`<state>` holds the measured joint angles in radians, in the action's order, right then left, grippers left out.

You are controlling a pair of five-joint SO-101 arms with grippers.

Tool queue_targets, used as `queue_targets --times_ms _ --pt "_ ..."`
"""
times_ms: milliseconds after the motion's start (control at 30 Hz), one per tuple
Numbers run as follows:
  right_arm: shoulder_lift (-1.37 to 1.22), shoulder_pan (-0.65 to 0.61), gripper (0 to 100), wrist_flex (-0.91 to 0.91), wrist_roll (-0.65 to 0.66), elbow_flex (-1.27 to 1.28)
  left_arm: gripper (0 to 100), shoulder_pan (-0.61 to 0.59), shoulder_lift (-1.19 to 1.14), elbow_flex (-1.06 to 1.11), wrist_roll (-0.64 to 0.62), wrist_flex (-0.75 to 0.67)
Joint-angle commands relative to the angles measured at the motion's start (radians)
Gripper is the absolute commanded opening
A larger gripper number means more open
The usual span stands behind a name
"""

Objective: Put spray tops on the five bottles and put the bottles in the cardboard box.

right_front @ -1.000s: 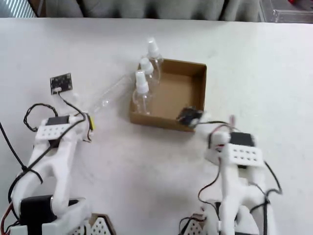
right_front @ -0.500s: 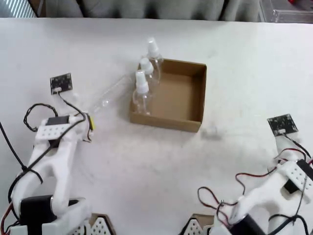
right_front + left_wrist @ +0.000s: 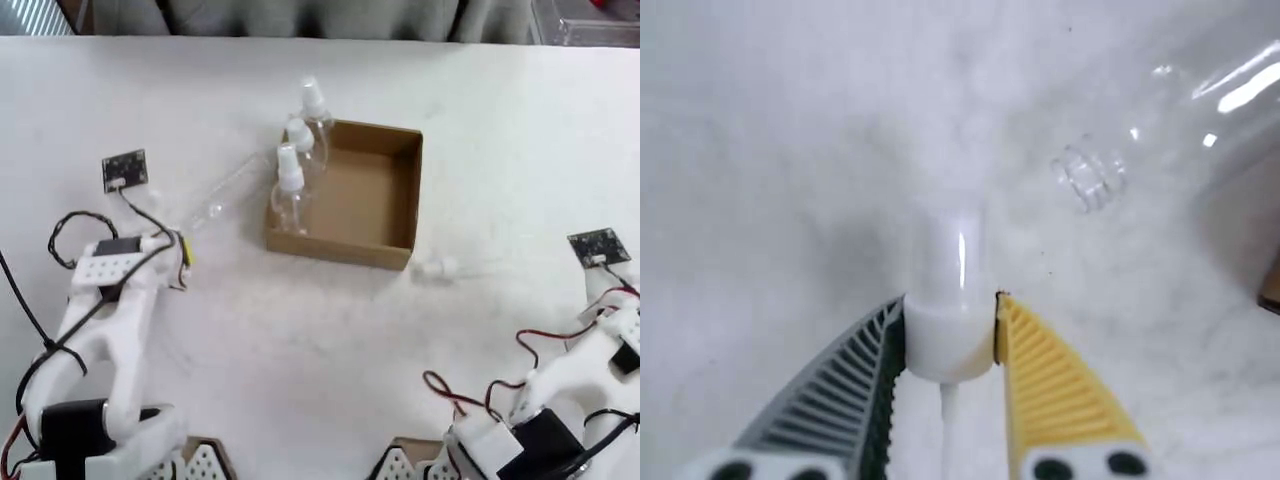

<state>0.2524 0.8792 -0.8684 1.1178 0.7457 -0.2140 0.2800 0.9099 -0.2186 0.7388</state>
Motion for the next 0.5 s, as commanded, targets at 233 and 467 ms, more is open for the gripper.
queue_targets --times_ms 233,467 --pt "0.005 0.004 27.2 -0.208 0.089 -0.199 2 0.004 0.039 -0.003 0.008 -0.017" --pt "-0.039 -0.012 27.2 -0.231 0.101 -0.181 2 0.004 0.039 -0.003 0.008 -0.017"
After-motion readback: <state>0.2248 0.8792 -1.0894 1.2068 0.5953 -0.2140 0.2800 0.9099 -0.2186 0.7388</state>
